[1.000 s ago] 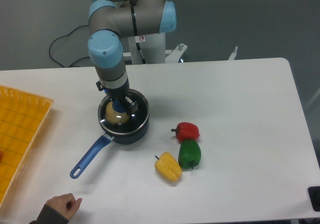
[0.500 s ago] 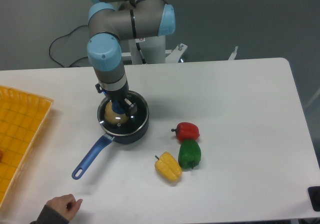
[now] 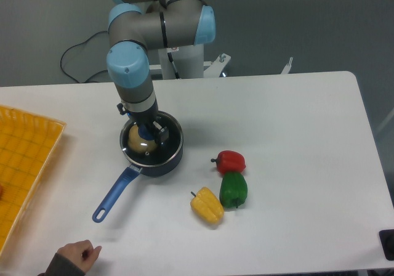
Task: Close the pot lid
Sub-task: 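Hold the lid seated on the saucepan with the gripper, then open the gripper, release the lid knob and lift away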
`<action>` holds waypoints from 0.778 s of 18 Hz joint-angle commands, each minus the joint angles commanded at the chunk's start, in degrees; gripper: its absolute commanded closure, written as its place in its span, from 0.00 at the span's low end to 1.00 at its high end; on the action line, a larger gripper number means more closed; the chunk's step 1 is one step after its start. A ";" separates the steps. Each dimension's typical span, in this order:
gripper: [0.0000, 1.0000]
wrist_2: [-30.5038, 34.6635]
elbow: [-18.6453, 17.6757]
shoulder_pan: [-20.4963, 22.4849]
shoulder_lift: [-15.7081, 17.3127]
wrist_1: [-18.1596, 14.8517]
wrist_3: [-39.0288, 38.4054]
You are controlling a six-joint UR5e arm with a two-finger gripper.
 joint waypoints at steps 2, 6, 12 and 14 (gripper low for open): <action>0.10 0.00 0.00 0.00 0.00 -0.09 0.00; 0.01 0.00 0.26 0.09 0.35 -0.09 0.09; 0.00 0.18 2.28 0.18 1.93 -0.17 0.00; 0.00 0.26 2.72 0.70 3.16 -0.44 0.17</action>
